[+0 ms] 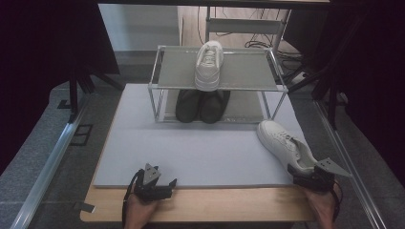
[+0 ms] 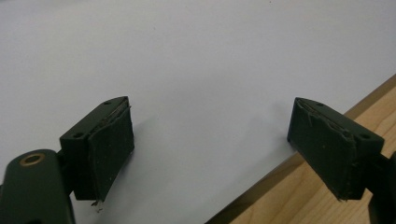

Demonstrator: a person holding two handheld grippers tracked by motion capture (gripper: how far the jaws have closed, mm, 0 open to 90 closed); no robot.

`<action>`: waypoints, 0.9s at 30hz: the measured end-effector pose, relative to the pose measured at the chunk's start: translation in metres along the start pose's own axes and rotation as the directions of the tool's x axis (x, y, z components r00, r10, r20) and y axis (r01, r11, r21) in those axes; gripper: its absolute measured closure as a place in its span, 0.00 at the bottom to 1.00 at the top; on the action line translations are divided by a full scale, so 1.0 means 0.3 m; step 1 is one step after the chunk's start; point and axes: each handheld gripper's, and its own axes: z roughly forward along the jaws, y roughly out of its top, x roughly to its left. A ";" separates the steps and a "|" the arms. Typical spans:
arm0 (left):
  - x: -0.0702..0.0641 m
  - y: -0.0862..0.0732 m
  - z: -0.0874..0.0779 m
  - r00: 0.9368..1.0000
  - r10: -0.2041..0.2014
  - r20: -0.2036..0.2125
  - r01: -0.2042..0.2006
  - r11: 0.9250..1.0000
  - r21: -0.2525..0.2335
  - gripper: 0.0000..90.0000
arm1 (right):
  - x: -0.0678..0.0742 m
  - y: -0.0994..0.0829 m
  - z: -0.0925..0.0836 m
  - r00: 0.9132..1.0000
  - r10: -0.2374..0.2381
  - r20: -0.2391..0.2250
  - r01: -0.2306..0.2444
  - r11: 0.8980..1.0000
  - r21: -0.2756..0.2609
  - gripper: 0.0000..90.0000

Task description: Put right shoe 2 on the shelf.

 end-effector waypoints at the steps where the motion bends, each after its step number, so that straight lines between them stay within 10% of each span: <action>1: 0.000 0.000 0.000 1.000 0.000 0.000 0.000 1.000 0.000 0.16 | 0.000 -0.002 0.001 1.000 -0.003 0.003 0.003 1.000 -0.006 0.05; 27: 0.000 0.000 0.000 1.000 -0.001 0.000 0.001 1.000 0.000 0.16 | 0.031 0.009 -0.013 0.998 -0.031 0.055 0.032 0.999 -0.021 0.18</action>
